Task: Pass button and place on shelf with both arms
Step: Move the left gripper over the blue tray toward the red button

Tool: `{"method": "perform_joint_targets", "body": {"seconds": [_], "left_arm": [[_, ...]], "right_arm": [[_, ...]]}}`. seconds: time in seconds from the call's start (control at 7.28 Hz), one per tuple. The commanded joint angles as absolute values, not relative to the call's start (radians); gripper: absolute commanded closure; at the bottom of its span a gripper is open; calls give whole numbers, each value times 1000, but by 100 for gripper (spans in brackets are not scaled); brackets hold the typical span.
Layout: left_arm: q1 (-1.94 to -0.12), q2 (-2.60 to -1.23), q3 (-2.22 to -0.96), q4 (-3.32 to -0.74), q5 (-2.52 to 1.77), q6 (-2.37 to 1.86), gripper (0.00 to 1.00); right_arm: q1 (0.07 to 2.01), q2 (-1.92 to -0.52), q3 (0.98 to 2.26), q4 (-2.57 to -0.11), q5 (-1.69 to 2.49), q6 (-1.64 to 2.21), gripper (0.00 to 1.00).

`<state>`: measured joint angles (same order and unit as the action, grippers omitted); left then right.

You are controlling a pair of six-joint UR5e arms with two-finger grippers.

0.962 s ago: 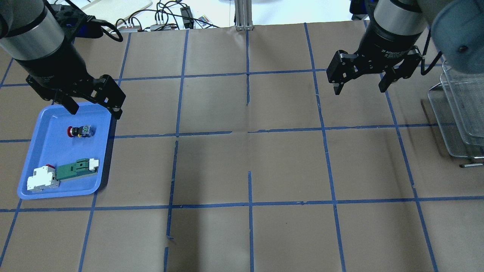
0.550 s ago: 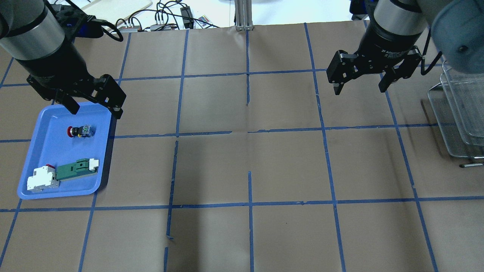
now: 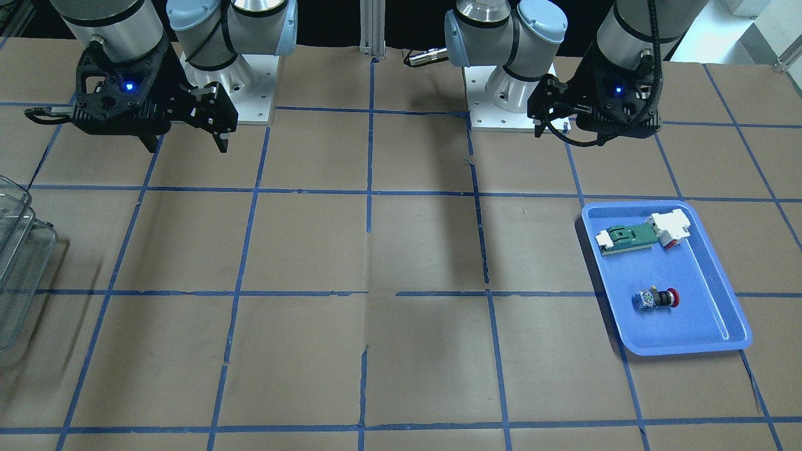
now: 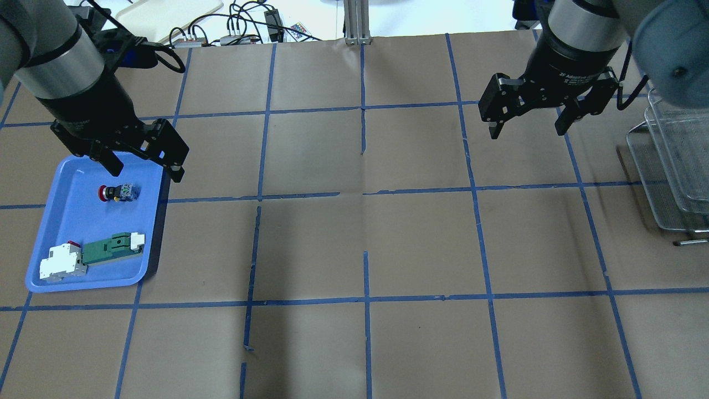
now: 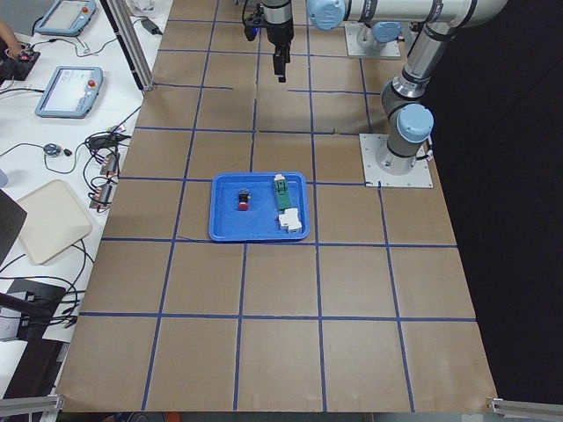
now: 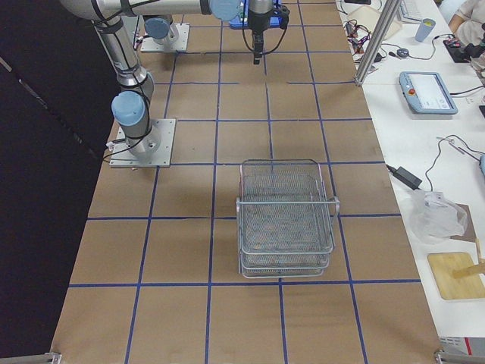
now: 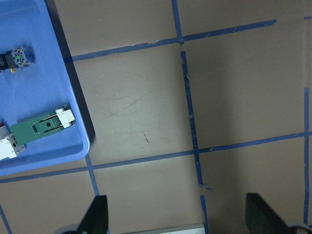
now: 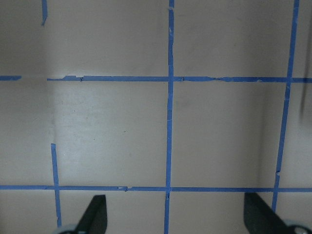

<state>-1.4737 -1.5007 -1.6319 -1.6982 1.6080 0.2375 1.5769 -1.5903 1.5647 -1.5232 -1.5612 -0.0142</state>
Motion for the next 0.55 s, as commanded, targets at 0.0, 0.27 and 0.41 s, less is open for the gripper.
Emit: {"method": "perform_joint_targets", "body": {"seconds": [0.0, 0.27, 0.41], "left_arm": [[-1442, -1503, -1670, -1608, 1606, 230, 0], [-1289, -1506, -1645, -1580, 1602, 229, 0], [-1210, -1515, -1654, -1578, 1583, 222, 0]], "right_arm": [[1577, -1591, 1565, -1523, -1562, -15, 0], [1577, -1591, 1565, -1522, -1562, -17, 0], [1577, -1591, 1565, -1522, -1562, -17, 0]]}}
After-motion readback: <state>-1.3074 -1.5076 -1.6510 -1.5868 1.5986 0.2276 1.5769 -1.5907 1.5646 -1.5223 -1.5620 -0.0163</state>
